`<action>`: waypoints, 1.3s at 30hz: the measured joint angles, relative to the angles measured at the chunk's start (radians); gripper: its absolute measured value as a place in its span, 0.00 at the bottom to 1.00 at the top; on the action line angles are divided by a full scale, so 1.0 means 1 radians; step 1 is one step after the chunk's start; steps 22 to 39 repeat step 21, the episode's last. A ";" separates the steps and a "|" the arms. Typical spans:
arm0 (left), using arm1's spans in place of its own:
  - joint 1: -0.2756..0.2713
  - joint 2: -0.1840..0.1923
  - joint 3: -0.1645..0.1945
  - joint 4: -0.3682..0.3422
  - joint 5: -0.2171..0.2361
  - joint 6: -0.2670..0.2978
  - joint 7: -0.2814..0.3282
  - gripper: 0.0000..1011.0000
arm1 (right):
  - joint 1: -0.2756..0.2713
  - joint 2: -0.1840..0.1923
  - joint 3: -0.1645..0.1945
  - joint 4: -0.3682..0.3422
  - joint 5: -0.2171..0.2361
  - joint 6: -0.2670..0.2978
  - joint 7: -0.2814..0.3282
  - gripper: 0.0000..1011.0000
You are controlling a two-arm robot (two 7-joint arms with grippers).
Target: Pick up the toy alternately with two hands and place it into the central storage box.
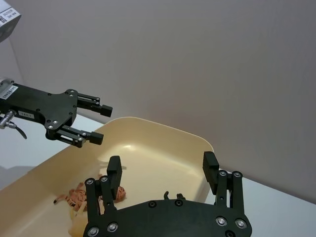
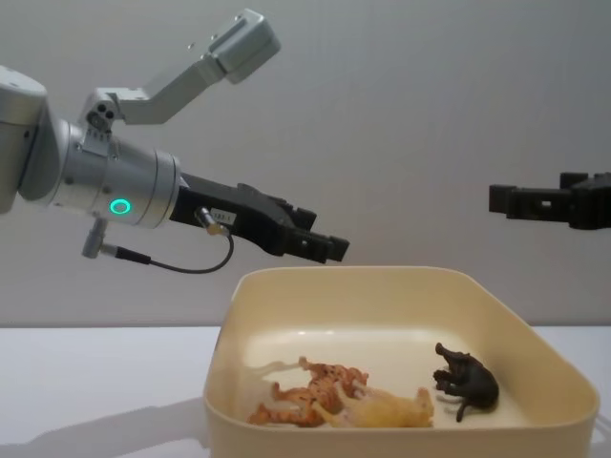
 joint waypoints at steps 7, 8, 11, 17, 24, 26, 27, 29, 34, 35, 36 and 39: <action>-0.011 -0.005 0.004 0.015 0.005 -0.004 -0.017 0.90 | 0.000 0.000 0.000 0.000 0.000 0.000 0.000 0.99; -0.011 -0.005 0.004 0.016 0.003 -0.010 -0.017 0.92 | 0.000 0.000 0.000 0.000 0.000 0.000 0.000 0.99; -0.011 -0.005 0.005 0.017 -0.004 -0.025 -0.006 0.99 | 0.000 0.000 0.000 0.000 0.000 0.000 0.000 0.99; -0.007 -0.003 0.003 0.016 -0.022 -0.054 0.020 0.99 | 0.000 0.000 0.000 0.000 0.000 0.000 0.000 0.99; -0.005 -0.002 0.001 0.015 -0.029 -0.067 0.032 0.99 | 0.000 0.000 0.000 0.000 0.000 0.000 0.000 0.99; -0.005 -0.002 0.001 0.015 -0.029 -0.067 0.032 0.99 | 0.000 0.000 0.000 0.000 0.000 0.000 0.000 0.99; -0.005 -0.002 0.001 0.015 -0.029 -0.067 0.032 0.99 | 0.000 0.000 0.000 0.000 0.000 0.000 0.000 0.99; -0.005 -0.002 0.001 0.015 -0.029 -0.067 0.032 0.99 | 0.000 0.000 0.000 0.000 0.000 0.000 0.000 0.99; -0.005 -0.002 0.001 0.015 -0.029 -0.067 0.032 0.99 | 0.000 0.000 0.000 0.000 0.000 0.000 0.000 0.99; -0.005 -0.002 0.001 0.015 -0.029 -0.067 0.032 0.99 | 0.000 0.000 0.000 0.000 0.000 0.000 0.000 0.99; -0.005 -0.002 0.001 0.015 -0.029 -0.067 0.032 0.99 | 0.000 0.000 0.000 0.000 0.000 0.000 0.000 0.99; -0.005 -0.002 0.001 0.015 -0.029 -0.067 0.032 0.99 | 0.000 0.000 0.000 0.000 0.000 0.000 0.000 0.99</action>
